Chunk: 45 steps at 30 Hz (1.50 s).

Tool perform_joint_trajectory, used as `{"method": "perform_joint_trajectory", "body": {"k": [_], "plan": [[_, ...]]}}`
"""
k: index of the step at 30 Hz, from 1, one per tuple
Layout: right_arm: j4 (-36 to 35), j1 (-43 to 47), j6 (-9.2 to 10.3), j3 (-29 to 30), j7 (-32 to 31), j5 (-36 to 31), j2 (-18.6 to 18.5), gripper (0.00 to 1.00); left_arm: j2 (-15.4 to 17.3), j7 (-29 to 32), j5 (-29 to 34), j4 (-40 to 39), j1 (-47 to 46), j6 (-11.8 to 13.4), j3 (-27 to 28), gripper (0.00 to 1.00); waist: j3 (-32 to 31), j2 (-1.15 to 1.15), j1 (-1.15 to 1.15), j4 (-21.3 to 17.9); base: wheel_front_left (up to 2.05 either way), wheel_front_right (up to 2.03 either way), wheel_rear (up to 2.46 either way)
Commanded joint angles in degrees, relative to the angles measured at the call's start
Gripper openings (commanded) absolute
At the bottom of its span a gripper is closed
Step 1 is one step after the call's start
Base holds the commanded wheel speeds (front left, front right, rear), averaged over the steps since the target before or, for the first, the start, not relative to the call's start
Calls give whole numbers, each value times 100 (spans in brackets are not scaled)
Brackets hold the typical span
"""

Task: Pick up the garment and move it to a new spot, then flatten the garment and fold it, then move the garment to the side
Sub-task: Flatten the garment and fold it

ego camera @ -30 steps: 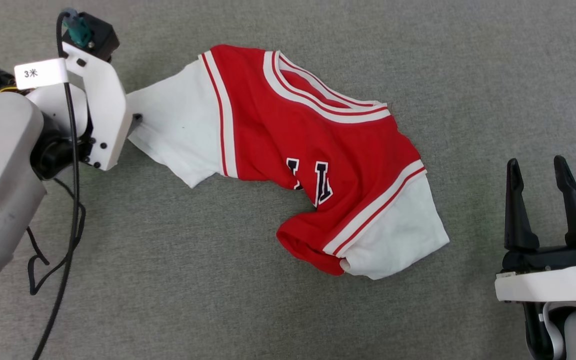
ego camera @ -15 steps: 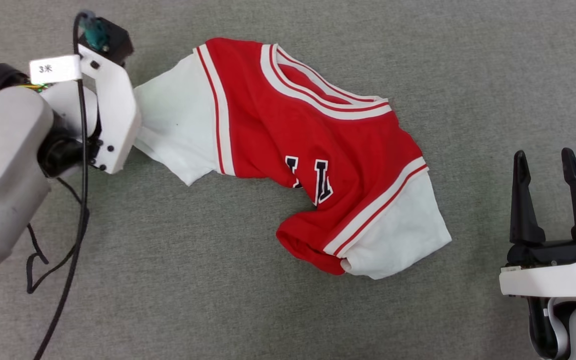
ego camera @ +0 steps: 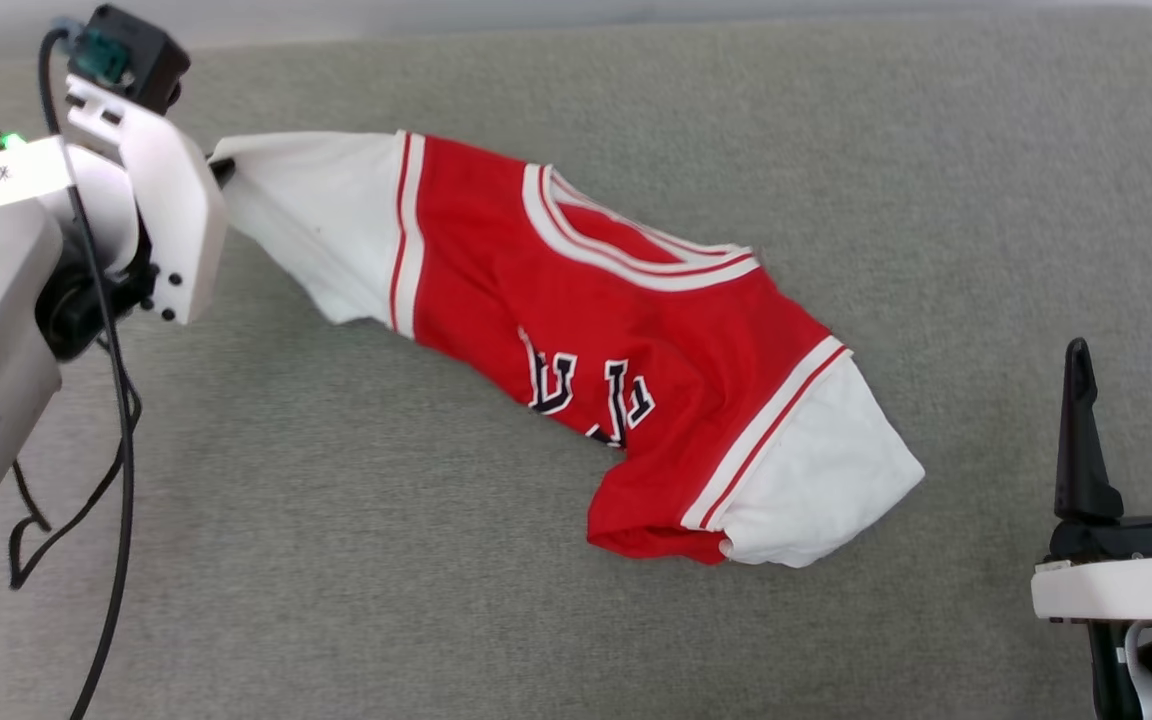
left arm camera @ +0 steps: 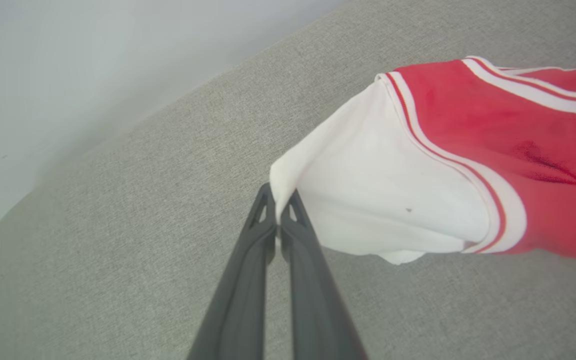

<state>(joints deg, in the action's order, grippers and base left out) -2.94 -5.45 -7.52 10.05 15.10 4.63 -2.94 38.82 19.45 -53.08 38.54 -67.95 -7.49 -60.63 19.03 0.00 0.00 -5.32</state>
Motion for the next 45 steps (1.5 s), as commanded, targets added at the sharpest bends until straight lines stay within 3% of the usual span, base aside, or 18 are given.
{"method": "perform_joint_trajectory", "body": {"k": [1,9,18,23,29,34,39,45], "plan": [[-27,79,6,53,9,-98,12,100,55,-135,-65,63,162,17,-37,0,-285,0,0,228,0,0,0],[-178,-183,6,-3,9,-816,3,100,116,-567,-189,265,437,17,-115,0,-687,0,0,466,0,0,0],[390,-813,6,-703,-130,-774,-903,100,64,-806,-210,368,548,17,-142,0,-948,0,0,593,0,0,0],[607,-1207,6,-1484,-1260,-41,-1670,100,41,-884,-246,351,610,16,-173,0,-1055,0,0,637,0,0,0],[475,-1483,7,-2628,-3190,1291,-2680,100,-6,-931,-247,315,646,16,-199,0,-1059,0,0,673,0,0,0],[307,-1584,7,-3298,-4613,2241,-3280,100,-28,-996,-228,262,566,18,-198,0,-969,0,0,720,0,0,0],[217,-1727,7,-3733,-5395,2767,-3615,100,-53,-1057,-193,187,476,28,-205,0,-832,0,0,807,0,0,0],[538,-2083,7,-4274,-5659,2952,-3674,100,-94,-1139,-152,89,381,42,-199,0,-624,0,0,940,0,0,0]]}}
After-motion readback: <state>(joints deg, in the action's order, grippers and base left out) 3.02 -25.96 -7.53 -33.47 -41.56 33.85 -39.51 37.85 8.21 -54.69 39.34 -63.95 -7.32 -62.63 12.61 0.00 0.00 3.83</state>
